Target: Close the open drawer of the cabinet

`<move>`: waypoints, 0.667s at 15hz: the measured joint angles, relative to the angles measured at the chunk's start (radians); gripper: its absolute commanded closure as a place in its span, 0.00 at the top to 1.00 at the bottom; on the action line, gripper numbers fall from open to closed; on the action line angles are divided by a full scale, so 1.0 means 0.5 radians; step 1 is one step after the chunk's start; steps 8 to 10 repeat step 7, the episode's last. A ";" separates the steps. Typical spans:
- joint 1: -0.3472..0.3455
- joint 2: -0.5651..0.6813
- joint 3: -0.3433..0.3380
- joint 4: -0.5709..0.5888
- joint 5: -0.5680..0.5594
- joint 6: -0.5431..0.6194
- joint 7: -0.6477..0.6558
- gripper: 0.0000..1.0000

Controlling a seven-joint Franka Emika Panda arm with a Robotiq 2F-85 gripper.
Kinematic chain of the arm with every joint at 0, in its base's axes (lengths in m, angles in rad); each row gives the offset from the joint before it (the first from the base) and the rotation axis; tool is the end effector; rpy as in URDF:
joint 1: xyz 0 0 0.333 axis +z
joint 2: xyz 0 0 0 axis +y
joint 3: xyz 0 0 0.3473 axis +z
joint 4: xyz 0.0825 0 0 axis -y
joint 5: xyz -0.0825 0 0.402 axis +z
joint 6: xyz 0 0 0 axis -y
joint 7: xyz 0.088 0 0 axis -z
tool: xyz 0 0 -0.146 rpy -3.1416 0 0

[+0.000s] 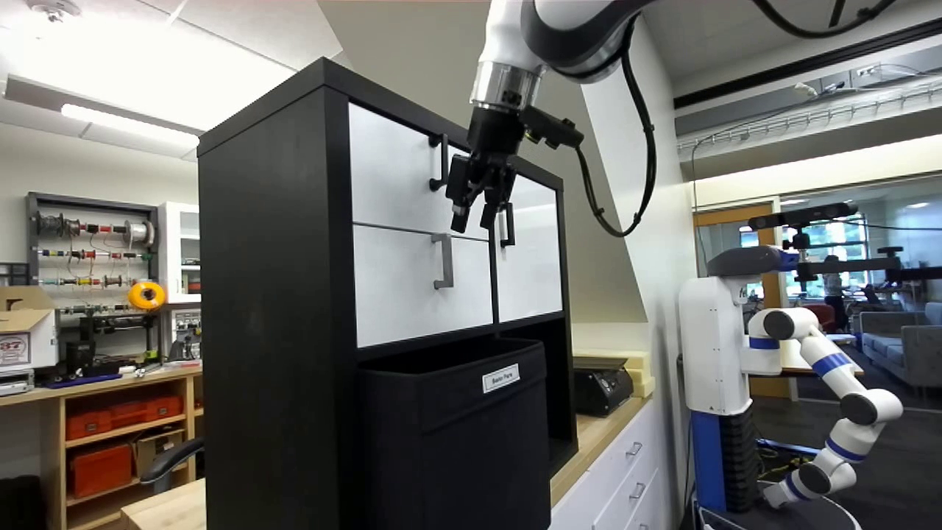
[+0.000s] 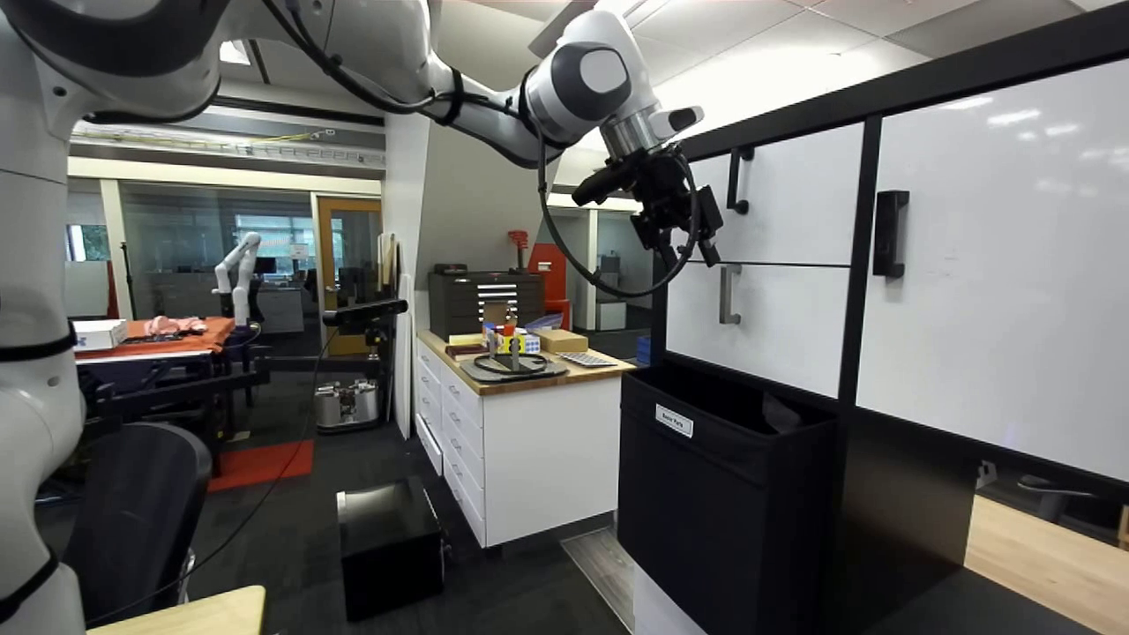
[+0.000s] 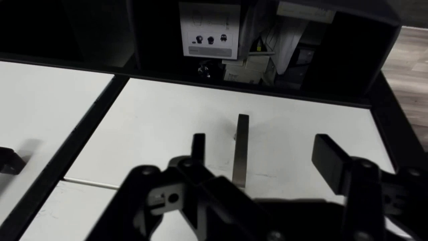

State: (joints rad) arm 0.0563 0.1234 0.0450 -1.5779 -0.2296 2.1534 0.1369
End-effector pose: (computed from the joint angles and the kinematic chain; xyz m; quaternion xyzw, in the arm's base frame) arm 0.6755 0.0501 0.6060 0.9690 0.0219 0.2337 0.0775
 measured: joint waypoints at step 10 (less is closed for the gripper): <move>0.001 -0.128 0.014 -0.077 0.139 -0.244 -0.091 1.00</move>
